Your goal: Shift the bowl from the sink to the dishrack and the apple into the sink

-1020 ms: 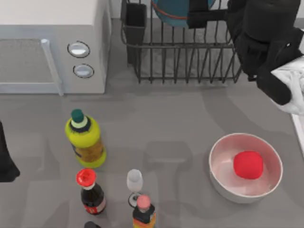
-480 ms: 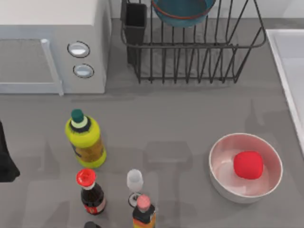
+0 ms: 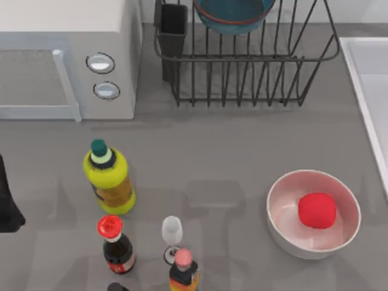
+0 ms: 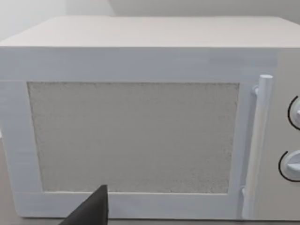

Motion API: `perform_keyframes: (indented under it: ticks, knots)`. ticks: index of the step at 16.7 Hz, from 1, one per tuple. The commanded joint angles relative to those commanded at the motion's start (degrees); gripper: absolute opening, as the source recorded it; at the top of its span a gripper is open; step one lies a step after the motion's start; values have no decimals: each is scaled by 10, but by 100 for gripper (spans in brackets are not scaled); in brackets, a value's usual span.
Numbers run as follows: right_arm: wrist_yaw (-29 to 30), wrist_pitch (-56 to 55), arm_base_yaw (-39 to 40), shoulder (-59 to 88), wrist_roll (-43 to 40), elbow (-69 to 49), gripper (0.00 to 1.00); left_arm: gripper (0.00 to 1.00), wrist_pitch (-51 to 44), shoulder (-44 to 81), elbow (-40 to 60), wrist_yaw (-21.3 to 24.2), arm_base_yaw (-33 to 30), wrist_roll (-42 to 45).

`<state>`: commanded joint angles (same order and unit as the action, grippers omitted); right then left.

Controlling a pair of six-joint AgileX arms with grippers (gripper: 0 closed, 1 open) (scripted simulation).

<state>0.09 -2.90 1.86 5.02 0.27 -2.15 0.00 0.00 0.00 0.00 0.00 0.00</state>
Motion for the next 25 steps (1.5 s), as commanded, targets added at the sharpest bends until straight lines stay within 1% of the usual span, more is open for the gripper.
perform_keyframes:
  ticks: [4,25]
  knots:
    - [-1,29,-19,-50,-3,22,100,100,0,0,0,0,0,0]
    - [-1,29,-19,-50,-3,22,100,100,0,0,0,0,0,0]
